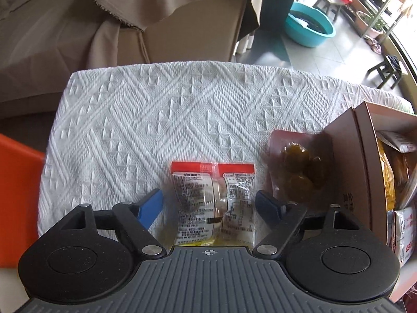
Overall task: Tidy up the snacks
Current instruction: 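Grasp two red-topped packets with left tool while right tool grasps long bread roll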
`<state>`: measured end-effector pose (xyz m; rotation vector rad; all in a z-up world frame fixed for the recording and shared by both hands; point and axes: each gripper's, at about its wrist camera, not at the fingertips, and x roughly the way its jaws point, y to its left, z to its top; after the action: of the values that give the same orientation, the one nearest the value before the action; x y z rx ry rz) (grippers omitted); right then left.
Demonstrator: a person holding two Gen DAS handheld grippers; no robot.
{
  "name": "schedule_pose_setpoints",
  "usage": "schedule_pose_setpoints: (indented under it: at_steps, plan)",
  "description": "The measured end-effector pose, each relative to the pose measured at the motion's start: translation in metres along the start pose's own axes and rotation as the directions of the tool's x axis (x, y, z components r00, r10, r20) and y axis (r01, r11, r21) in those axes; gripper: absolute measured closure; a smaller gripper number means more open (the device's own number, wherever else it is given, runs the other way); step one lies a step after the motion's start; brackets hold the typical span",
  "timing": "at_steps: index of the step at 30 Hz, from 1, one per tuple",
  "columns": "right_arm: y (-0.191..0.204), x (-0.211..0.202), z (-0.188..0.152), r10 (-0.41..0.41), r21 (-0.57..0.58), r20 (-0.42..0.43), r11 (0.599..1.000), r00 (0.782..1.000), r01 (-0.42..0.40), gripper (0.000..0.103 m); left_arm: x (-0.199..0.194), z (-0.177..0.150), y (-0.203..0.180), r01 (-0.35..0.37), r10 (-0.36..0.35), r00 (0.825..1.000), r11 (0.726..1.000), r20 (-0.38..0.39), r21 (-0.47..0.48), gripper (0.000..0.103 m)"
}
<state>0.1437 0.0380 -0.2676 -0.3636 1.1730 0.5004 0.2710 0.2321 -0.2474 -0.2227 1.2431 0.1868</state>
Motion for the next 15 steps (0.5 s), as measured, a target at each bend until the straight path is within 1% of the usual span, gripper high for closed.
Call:
schedule_pose_setpoints:
  at_steps: [1, 2, 4, 5, 6, 8, 11, 13, 15]
  plan:
    - [0.000, 0.000, 0.001, 0.000, 0.000, -0.006, 1.000, 1.000, 0.000, 0.000, -0.004, -0.003, 0.002, -0.007, 0.007, 1.000, 1.000, 0.007, 0.005, 0.040]
    - [0.000, 0.001, 0.003, 0.001, -0.002, -0.013, 1.000, 1.000, -0.001, 0.000, -0.008, -0.006, 0.006, -0.004, 0.004, 1.000, 1.000, 0.005, 0.004, 0.041]
    - [0.000, 0.002, 0.006, 0.007, -0.011, -0.037, 1.000, 0.999, -0.007, 0.000, -0.017, -0.020, 0.020, 0.046, -0.047, 0.999, 0.998, -0.019, -0.045, 0.042]
    - [-0.001, 0.000, 0.010, 0.013, -0.011, -0.058, 1.000, 0.998, -0.013, 0.001, -0.025, -0.032, 0.029, 0.058, -0.060, 0.998, 0.995, -0.029, -0.077, 0.042]
    - [-0.001, -0.001, 0.011, 0.019, -0.005, -0.071, 1.000, 0.997, -0.020, 0.003, -0.031, -0.042, 0.037, 0.051, -0.055, 0.998, 0.994, -0.039, -0.095, 0.044]
    - [0.000, -0.009, 0.014, 0.045, 0.007, -0.088, 0.999, 0.995, -0.044, 0.017, -0.048, -0.068, 0.056, 0.019, -0.027, 0.998, 0.991, -0.059, -0.130, 0.044]
    - [0.006, -0.023, 0.022, 0.121, 0.037, -0.112, 0.992, 0.986, -0.118, 0.032, -0.070, -0.110, 0.091, -0.040, 0.015, 0.993, 0.976, -0.120, -0.212, 0.044]
    - [0.016, -0.032, 0.030, 0.133, 0.018, -0.110, 0.991, 0.985, -0.132, 0.036, -0.081, -0.137, 0.111, -0.071, 0.025, 0.985, 0.960, -0.170, -0.269, 0.044]
    - [0.031, -0.037, 0.042, 0.101, -0.036, -0.099, 0.994, 0.990, -0.105, 0.036, -0.088, -0.163, 0.125, -0.080, 0.015, 0.979, 0.946, -0.203, -0.314, 0.044]
